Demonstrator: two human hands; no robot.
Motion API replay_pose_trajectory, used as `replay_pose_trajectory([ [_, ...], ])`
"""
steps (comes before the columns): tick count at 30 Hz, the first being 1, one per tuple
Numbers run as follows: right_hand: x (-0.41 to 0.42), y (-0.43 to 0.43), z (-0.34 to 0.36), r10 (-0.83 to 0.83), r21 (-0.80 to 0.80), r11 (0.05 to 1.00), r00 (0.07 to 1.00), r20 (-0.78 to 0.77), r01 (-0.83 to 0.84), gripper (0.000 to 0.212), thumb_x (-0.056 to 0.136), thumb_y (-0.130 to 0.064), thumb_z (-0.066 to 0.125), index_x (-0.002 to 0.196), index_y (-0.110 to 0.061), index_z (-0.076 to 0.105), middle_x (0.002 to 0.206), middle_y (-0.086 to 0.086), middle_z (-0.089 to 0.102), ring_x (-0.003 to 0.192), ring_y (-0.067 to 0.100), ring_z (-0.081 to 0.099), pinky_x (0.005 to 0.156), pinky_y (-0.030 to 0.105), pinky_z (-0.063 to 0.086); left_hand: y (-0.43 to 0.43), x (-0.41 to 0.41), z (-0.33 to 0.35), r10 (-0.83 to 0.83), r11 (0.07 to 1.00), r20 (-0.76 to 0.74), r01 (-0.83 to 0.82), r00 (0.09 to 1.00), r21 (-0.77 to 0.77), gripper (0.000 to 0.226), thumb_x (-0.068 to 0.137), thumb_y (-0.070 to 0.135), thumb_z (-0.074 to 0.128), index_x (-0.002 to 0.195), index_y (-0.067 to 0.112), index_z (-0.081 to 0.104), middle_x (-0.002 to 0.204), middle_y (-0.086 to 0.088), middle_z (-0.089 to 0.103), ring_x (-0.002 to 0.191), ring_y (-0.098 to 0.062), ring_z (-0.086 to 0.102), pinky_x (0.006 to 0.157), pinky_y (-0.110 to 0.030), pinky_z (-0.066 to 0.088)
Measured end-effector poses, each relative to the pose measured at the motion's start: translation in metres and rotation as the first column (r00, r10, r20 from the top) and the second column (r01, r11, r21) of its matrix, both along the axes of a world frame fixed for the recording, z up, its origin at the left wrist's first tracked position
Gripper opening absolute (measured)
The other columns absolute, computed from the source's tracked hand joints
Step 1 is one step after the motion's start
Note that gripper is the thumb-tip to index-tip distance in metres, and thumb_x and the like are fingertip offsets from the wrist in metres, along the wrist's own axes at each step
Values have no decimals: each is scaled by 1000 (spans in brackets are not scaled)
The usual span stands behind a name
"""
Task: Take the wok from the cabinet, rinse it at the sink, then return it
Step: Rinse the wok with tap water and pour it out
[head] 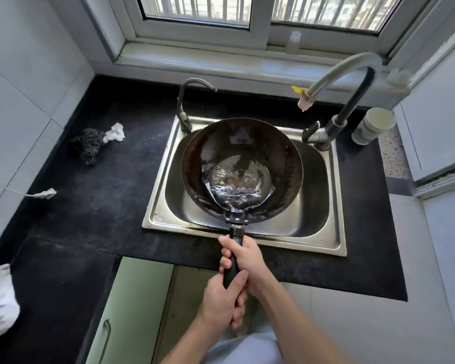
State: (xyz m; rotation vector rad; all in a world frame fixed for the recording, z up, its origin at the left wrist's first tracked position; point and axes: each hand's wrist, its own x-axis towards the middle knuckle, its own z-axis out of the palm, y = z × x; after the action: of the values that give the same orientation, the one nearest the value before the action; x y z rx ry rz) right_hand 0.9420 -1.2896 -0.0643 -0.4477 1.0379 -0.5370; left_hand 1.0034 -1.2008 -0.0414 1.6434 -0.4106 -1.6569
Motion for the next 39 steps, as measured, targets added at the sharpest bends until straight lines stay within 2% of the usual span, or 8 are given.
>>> replay_pose_trajectory([
  [4,8,-10,8,27,-20,999,1000,15,-26,19,99,-6,59,85,-12,47,56,0,45,40,12,44,44,28,47,-10,5,9,22,1000,14,-21,1000,-18,34,97,25,58,72,3,50,47,-6,44,30,-14,33,32,-21,30],
  [13,19,5,5,107,-20,994,992,59,-106,21,99,-6,58,84,-14,46,57,0,45,41,11,44,46,28,47,8,11,7,55,998,63,-52,997,-38,36,98,21,57,68,3,49,46,-6,43,29,-15,34,32,-21,31],
  [24,-10,-2,-2,29,-3,1000,998,58,-29,24,99,-5,58,80,-14,46,56,0,44,41,11,44,46,28,46,-2,-11,-1,-22,1000,51,23,998,-18,43,97,24,58,60,5,47,43,-5,42,29,-16,34,33,-22,32],
  [29,-13,-15,1,61,-23,998,995,74,-59,24,99,-5,59,79,-14,48,57,0,45,42,12,45,48,29,48,-13,-14,5,1,1000,76,0,997,-18,36,97,24,58,69,3,49,48,-7,43,31,-16,32,34,-22,30],
  [39,1,-7,6,153,-21,988,980,125,-151,22,100,-5,57,83,-14,46,58,-1,44,42,11,44,48,29,48,2,-5,3,55,998,133,-49,990,-42,31,96,22,59,74,2,50,49,-8,45,32,-19,34,34,-24,31],
])
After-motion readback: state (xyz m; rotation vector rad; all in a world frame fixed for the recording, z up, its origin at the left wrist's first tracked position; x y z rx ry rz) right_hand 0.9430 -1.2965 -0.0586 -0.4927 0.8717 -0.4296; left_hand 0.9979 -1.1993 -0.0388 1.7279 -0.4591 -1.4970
